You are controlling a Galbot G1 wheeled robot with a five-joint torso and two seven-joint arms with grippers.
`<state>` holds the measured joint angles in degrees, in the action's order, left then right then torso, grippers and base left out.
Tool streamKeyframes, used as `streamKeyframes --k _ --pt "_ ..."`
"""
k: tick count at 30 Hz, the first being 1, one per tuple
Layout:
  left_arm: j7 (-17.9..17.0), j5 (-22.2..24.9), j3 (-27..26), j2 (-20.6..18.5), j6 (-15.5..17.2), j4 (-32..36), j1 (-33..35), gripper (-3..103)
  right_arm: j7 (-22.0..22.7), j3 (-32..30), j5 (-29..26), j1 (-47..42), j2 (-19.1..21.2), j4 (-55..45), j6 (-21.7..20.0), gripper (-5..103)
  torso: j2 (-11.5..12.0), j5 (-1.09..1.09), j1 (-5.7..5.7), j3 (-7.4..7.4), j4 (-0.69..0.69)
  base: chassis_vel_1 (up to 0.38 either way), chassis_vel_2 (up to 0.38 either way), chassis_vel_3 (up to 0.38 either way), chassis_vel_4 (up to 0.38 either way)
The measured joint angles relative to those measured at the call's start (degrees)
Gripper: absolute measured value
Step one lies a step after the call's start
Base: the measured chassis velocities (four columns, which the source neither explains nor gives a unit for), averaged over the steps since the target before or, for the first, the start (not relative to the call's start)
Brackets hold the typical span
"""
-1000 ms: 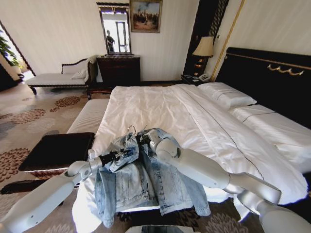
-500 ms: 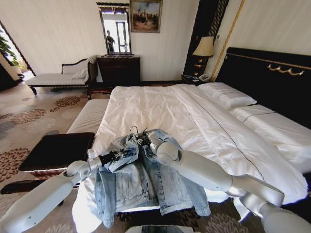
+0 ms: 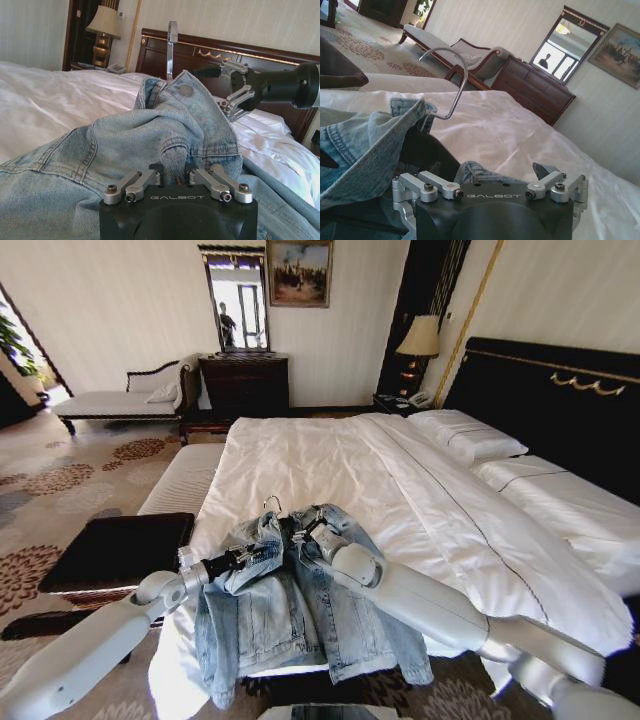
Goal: Pick up the clothes from the bed and hang them on the clothes hanger.
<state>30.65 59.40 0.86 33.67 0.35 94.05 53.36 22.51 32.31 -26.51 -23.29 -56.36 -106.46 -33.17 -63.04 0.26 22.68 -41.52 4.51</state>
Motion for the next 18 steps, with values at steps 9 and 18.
streamKeyframes --k 9,18 --pt "0.2 0.5 -0.2 -0.4 0.1 0.6 0.0 20 -8.0 1.1 20.1 0.0 0.9 -0.2 3.2 100 0.0 0.00 0.00 0.00 0.00 0.000 0.000 0.000 0.000" --pt "0.5 0.9 -0.3 -1.0 0.1 0.8 -0.1 20 -12.6 1.0 31.6 -1.5 2.3 -0.3 6.1 100 0.0 -0.01 0.00 0.00 0.00 0.000 0.000 0.000 0.000"
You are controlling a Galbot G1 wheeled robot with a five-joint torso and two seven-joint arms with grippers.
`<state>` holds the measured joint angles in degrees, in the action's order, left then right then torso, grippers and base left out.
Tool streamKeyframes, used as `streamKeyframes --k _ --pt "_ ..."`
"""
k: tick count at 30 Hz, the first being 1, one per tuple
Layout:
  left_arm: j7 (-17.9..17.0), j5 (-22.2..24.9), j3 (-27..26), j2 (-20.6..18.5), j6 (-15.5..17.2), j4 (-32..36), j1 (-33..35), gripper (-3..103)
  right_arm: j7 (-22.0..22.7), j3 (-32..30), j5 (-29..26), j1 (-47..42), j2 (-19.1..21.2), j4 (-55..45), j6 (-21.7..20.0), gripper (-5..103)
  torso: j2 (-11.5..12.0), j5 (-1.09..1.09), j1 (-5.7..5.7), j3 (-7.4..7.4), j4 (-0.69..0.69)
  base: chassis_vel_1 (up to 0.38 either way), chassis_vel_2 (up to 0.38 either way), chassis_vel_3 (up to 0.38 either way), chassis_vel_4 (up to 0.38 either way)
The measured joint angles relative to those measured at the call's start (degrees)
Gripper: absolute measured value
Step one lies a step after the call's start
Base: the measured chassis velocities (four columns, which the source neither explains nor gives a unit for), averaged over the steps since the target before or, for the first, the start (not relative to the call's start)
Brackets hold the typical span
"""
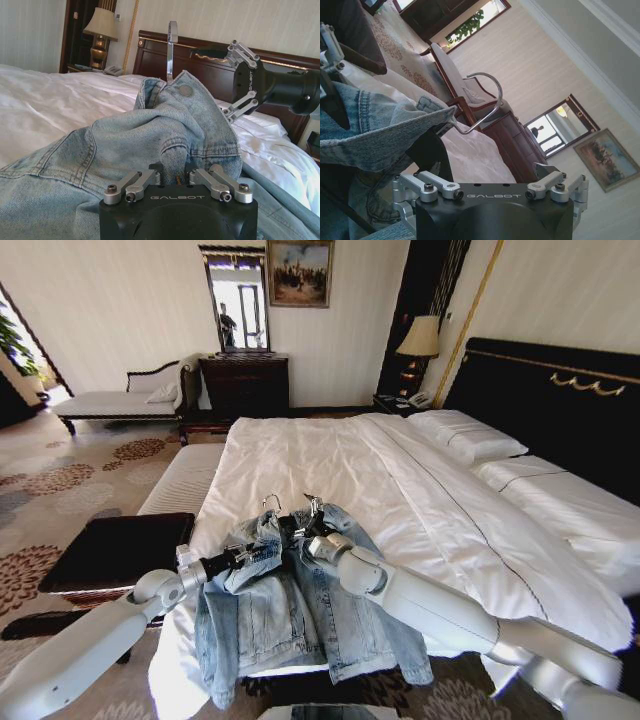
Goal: Pick up the clothes from the bed and hang them on the clothes hanger.
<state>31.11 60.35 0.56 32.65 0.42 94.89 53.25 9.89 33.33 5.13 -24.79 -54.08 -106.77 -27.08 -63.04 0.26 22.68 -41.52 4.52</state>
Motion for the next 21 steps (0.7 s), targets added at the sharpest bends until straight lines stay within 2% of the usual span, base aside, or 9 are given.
streamKeyframes --k 2,4,7,8,11,17,21 --pt "0.0 -0.4 0.0 0.0 0.0 0.2 0.0 20 -1.7 0.0 6.0 -0.7 -0.2 0.6 1.7 100 0.0 0.00 0.00 0.00 -0.01 0.000 0.000 0.000 0.000" --pt "0.0 -0.4 0.0 0.0 0.0 0.3 0.0 20 -2.1 0.0 7.3 -0.9 -0.3 0.7 2.1 100 0.0 0.01 0.00 0.00 -0.01 0.000 0.000 0.000 0.000" --pt "-0.5 -0.2 -0.2 -0.5 0.2 1.5 0.5 20 -3.4 0.0 14.3 -1.5 -1.3 2.3 4.2 100 0.0 0.00 0.00 0.00 0.01 0.000 0.000 0.000 0.000" --pt "-0.5 -0.2 -0.2 -0.5 0.2 1.5 0.5 20 -3.4 0.0 14.3 -1.5 -1.3 2.3 4.2 100 0.0 0.00 0.00 0.00 0.01 0.000 0.000 0.000 0.000" --pt "-0.8 -0.1 -0.3 -0.9 0.3 2.6 0.9 20 -4.1 0.0 19.0 -1.4 -2.4 4.4 6.3 100 0.0 0.01 0.00 0.00 0.00 0.000 0.000 0.000 0.000" --pt "-0.9 0.1 -0.3 -1.4 0.4 3.1 1.1 20 -5.1 -0.1 22.5 -1.3 -3.7 6.9 7.9 100 0.0 0.00 0.00 0.00 -0.02 0.000 0.000 0.000 0.000" --pt "-0.6 0.0 -0.2 -1.4 0.3 2.7 0.6 20 -5.6 -0.6 20.3 -2.5 -0.9 3.4 6.8 100 0.0 0.01 0.00 0.00 0.00 0.000 0.000 0.000 0.000"
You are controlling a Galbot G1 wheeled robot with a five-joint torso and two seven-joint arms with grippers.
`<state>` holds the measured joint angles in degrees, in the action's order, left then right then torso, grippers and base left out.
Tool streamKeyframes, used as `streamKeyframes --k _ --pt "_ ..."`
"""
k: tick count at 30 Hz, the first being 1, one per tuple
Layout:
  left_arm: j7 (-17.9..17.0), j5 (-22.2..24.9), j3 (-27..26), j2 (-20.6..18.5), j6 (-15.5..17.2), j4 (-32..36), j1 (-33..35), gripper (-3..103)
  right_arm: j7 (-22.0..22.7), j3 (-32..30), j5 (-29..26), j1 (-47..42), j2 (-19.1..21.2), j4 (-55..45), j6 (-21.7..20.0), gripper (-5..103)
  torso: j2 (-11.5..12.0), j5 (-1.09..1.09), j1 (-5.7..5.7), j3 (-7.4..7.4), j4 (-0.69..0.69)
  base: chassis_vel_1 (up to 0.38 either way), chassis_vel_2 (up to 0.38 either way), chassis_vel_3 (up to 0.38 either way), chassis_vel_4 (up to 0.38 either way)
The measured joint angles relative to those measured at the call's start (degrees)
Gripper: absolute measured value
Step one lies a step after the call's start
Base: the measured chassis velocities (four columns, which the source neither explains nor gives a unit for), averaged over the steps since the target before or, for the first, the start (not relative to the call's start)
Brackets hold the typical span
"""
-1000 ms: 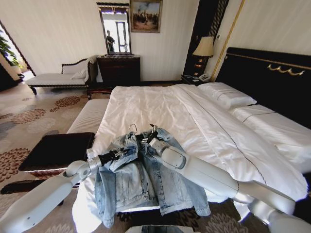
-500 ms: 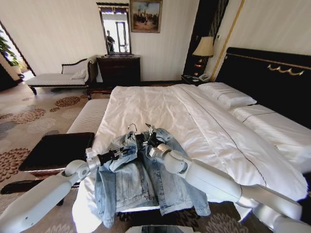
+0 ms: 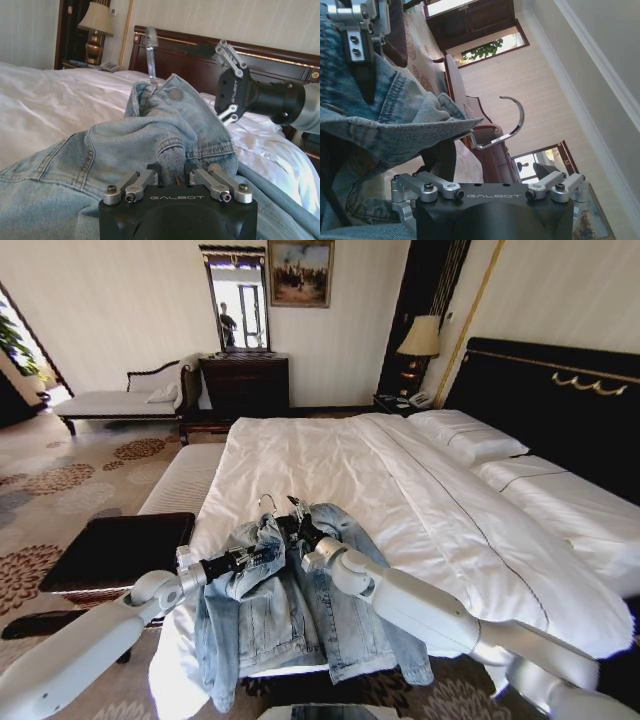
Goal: Pick up the clothes from the bed and hang them on the clothes hanger.
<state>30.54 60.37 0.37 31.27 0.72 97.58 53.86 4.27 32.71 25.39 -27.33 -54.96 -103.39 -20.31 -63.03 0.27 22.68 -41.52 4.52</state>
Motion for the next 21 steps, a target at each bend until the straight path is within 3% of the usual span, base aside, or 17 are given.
streamKeyframes --k 8,21 --pt "1.2 0.1 0.1 0.5 -0.8 -2.0 -1.3 19 -0.2 -0.6 -1.6 -1.5 2.7 -3.1 -0.7 100 0.0 0.00 0.00 0.00 0.00 0.000 0.000 0.000 0.000" --pt "0.8 0.0 0.3 -0.4 -0.4 1.4 0.2 19 0.8 0.0 0.1 -1.3 -1.0 1.0 0.1 100 0.0 0.00 0.00 0.00 -0.02 0.000 0.000 0.000 0.000"
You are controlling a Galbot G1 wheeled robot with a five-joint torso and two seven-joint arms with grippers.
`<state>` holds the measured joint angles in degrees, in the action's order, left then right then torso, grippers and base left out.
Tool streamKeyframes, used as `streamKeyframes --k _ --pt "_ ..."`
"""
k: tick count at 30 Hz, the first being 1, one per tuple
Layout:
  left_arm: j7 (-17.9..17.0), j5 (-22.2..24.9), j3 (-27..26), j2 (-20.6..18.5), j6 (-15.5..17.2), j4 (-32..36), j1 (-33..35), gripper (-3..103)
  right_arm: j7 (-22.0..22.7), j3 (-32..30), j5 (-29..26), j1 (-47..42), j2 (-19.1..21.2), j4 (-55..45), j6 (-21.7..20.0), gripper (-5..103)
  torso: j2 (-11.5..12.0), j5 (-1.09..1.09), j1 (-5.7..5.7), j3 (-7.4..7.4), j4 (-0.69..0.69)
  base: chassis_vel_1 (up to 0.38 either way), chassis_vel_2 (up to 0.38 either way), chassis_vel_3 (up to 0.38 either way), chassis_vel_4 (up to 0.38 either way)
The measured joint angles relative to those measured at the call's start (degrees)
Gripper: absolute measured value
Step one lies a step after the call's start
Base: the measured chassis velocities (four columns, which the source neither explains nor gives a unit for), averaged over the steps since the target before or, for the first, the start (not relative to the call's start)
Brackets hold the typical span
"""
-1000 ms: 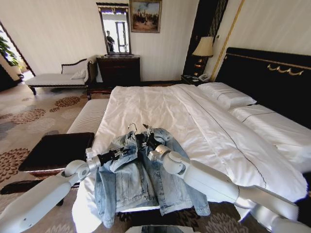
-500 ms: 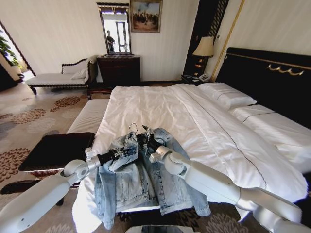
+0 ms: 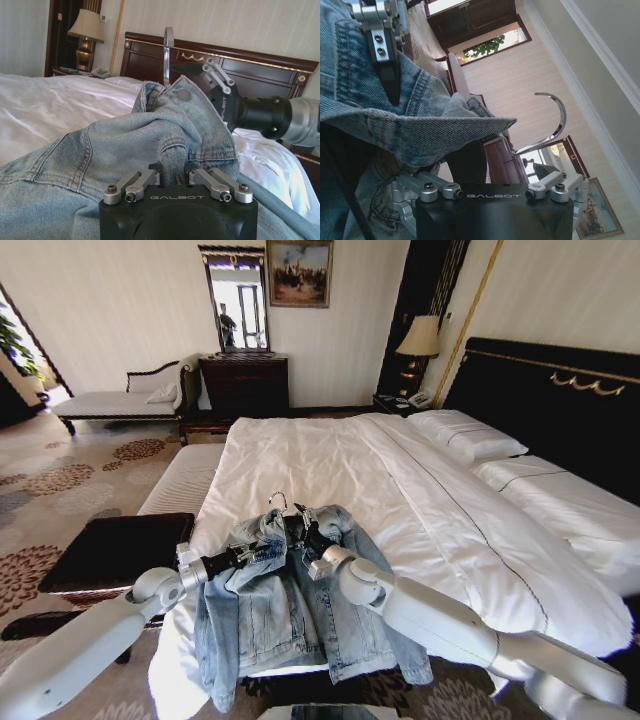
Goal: Pick up the clothes from the bed and hang them on the clothes hanger.
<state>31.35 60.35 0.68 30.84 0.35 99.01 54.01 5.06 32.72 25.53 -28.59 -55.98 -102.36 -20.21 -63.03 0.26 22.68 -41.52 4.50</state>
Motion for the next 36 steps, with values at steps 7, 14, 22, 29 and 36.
streamKeyframes --k 7,14,22,29,36 --pt "-0.1 -0.1 -0.2 -0.6 0.0 0.8 0.7 19 3.7 -1.0 0.8 0.1 -2.7 3.7 -0.3 100 0.0 0.00 0.00 0.00 0.01 0.000 0.000 0.000 0.000" --pt "-0.5 -0.2 -0.4 -0.8 0.0 1.4 0.9 19 6.5 -2.9 1.0 -1.1 -4.3 4.4 -1.6 100 0.0 0.00 0.00 0.00 0.01 0.000 0.000 0.000 0.000" --pt "-2.4 -0.2 -0.5 -0.8 0.8 2.5 1.0 20 7.7 -4.7 0.9 -1.4 -4.0 4.2 -1.7 100 0.0 0.00 0.00 0.00 0.01 0.000 0.000 0.000 0.000" --pt "-3.2 0.7 -1.3 -1.4 1.9 4.9 1.3 46 8.1 -5.5 0.9 -2.4 -4.2 3.7 -1.7 100 0.0 -0.01 0.00 0.00 0.02 0.000 0.000 0.000 0.000" --pt "-4.2 2.5 -3.1 -2.1 3.1 6.4 1.4 74 8.1 -5.4 1.4 -3.7 -4.2 2.5 -1.5 100 0.0 0.00 0.00 0.00 0.01 0.000 0.000 0.000 0.000"
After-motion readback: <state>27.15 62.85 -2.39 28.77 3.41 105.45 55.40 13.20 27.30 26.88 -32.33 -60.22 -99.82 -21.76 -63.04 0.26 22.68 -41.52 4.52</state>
